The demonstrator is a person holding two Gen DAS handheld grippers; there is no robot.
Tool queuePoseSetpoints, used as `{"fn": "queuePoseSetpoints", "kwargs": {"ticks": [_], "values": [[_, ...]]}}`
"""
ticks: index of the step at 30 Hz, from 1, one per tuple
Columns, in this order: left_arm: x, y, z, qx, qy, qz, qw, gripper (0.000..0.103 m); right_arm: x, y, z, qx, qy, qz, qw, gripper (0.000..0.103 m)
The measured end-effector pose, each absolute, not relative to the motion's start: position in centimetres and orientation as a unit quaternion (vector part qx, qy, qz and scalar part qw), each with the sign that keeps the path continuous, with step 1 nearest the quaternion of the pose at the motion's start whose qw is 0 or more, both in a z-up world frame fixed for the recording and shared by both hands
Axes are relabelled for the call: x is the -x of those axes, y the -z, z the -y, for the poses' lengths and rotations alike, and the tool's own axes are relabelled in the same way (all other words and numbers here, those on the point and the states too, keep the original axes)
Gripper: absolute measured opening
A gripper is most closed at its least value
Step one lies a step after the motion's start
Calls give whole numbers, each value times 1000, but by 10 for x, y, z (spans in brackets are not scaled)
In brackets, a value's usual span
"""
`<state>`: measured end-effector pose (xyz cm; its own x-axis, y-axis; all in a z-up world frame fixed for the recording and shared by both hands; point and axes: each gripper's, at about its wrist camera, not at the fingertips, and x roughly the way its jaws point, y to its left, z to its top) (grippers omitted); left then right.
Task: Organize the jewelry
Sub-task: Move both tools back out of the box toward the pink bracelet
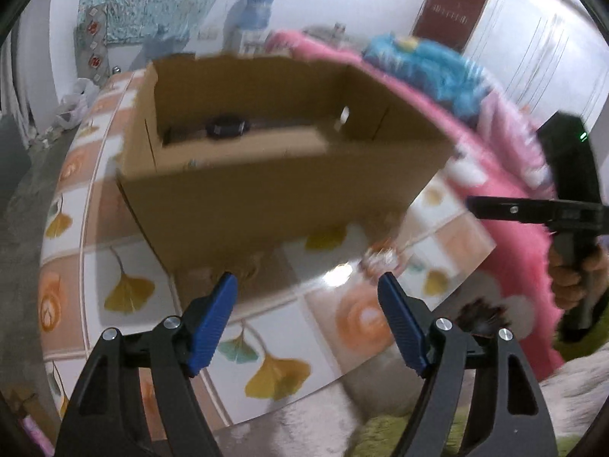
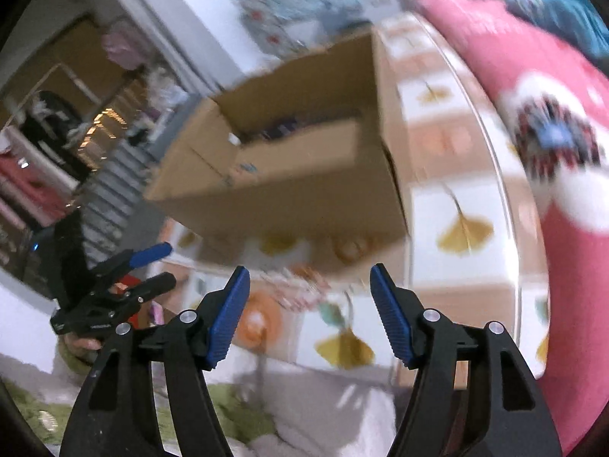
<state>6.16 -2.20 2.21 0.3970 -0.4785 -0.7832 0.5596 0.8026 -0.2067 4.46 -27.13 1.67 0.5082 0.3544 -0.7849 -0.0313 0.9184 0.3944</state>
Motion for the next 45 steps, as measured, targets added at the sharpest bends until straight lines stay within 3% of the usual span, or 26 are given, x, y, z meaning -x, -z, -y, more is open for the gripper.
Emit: {"fn": "queuePoseSetpoints", "kwargs": {"ticks": [3, 8, 30, 45], "values": [[-63, 1, 28, -76, 289, -473, 829, 74, -42, 4, 267, -163, -85, -512, 839, 65], [-71, 19, 28, -86, 273, -496, 820, 76, -32, 15, 254, -119, -47, -526, 840, 81], [-72, 36, 40, -146, 246, -488, 824, 97, -28, 44, 220, 22, 18, -545, 838, 90], [-70, 38, 44, -149, 248, -481, 827, 98, -29, 53, 222, 25, 18, -533, 845, 95]]}}
